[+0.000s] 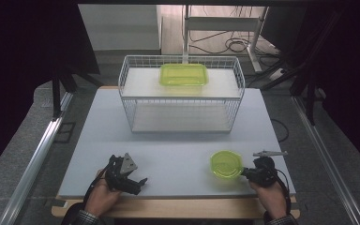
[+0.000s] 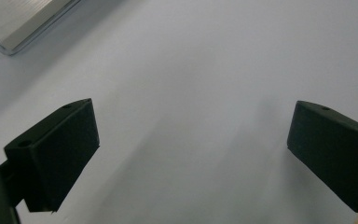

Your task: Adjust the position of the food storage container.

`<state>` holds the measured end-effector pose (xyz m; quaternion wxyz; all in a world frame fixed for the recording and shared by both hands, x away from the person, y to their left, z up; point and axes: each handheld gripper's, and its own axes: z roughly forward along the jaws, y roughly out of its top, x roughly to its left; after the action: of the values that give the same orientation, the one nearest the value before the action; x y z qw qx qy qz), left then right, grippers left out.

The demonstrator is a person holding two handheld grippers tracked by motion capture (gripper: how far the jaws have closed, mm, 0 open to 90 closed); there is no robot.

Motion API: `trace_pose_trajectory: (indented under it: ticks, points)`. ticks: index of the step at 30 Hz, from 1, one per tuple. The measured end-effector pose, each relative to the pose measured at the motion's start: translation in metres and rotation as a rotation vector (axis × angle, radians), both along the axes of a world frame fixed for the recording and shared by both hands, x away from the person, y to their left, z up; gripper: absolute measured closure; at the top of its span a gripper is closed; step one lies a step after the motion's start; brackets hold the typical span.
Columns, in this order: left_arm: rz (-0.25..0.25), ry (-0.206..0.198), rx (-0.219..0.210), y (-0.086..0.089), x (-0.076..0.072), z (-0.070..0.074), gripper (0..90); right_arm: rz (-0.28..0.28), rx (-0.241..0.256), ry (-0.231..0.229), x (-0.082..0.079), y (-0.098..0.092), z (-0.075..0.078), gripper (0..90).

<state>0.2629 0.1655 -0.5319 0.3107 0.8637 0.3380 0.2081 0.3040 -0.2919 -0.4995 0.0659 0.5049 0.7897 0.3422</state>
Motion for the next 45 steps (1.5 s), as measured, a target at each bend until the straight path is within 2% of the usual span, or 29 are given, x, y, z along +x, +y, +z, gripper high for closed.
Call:
trace_pose_trajectory:
  ticks: [1,3,4,9,10,12,14,16,17,25,29,30,31,32,33,34,36,37,39,40,41,42,43,45]
  points:
    - [0.0,0.0,0.0,0.0,0.0,0.0,1.9,0.021,0.025,0.01,0.001,0.006,-0.002,89.4]
    - [0.001,0.001,0.001,0.0,0.0,0.0,1.9,0.027,0.034,0.01,0.002,0.009,-0.003,89.4]
    - [0.0,0.002,0.002,0.0,0.0,0.0,1.9,0.049,0.043,0.019,0.004,0.016,-0.004,89.4]
    - [-0.002,0.004,0.007,-0.001,0.0,-0.001,1.9,0.087,0.065,0.029,0.009,0.032,-0.008,89.3]
    - [-0.002,0.004,0.006,-0.001,0.0,-0.001,1.9,0.11,0.063,0.034,0.013,0.041,-0.01,89.4]
    - [-0.006,0.007,0.016,0.0,0.0,-0.001,1.9,0.121,0.067,0.038,0.015,0.045,-0.011,89.4]
    - [-0.004,0.006,0.013,-0.001,0.0,-0.001,1.9,0.163,0.084,0.051,0.019,0.06,-0.014,89.3]
    - [-0.004,0.006,0.012,-0.001,0.0,-0.001,1.9,0.175,0.087,0.054,0.02,0.064,-0.014,89.3]
    - [-0.004,0.006,0.012,0.0,0.0,-0.001,1.9,0.195,0.096,0.059,0.022,0.074,-0.015,89.4]
    - [-0.007,0.007,0.012,-0.001,0.0,-0.001,1.9,0.268,0.089,0.054,0.03,0.103,-0.014,89.4]
    - [-0.004,0.009,0.013,0.0,0.0,-0.001,2.0,0.272,0.071,0.041,0.032,0.103,-0.014,89.4]
    - [-0.003,0.011,0.01,-0.001,0.0,-0.001,2.0,0.263,0.051,0.016,0.032,0.098,-0.012,89.3]
    - [-0.002,0.014,0.006,-0.001,0.0,0.0,2.0,0.263,0.051,0.016,0.032,0.098,-0.012,89.3]
    - [0.0,0.012,0.007,-0.001,0.0,0.001,2.0,0.254,0.031,-0.016,0.032,0.092,-0.009,88.7]
    - [0.0,0.012,0.007,-0.001,0.0,0.001,2.0,0.254,0.031,-0.016,0.032,0.092,-0.009,88.7]
    - [0.006,0.008,-0.002,-0.002,-0.001,0.002,2.0,0.248,0.028,-0.045,0.031,0.085,-0.005,86.6]
    - [0.011,0.005,-0.005,-0.002,-0.001,0.004,1.8,0.25,0.026,-0.059,0.03,0.082,-0.003,85.0]
    - [0.025,-0.002,-0.021,-0.002,-0.002,0.006,1.6,0.255,0.015,-0.087,0.027,0.078,0.002,80.9]
    - [0.03,-0.003,-0.028,-0.002,-0.003,0.008,1.3,0.259,0.002,-0.123,0.024,0.073,0.007,76.1]
    - [0.043,-0.01,-0.045,-0.001,-0.005,0.01,1.3,0.26,0.0,-0.137,0.023,0.071,0.009,73.3]
    - [0.043,-0.01,-0.045,-0.001,-0.005,0.01,1.3,0.26,0.0,-0.137,0.023,0.071,0.009,73.3]
    - [0.048,-0.014,-0.051,0.0,-0.006,0.01,1.2,0.257,-0.013,-0.169,0.021,0.068,0.013,66.3]
    - [0.05,-0.018,-0.051,0.001,-0.007,0.011,1.2,0.257,-0.013,-0.169,0.021,0.068,0.013,66.3]
    - [0.053,-0.023,-0.058,0.002,-0.009,0.011,1.2,0.254,-0.02,-0.191,0.019,0.065,0.015,57.3]
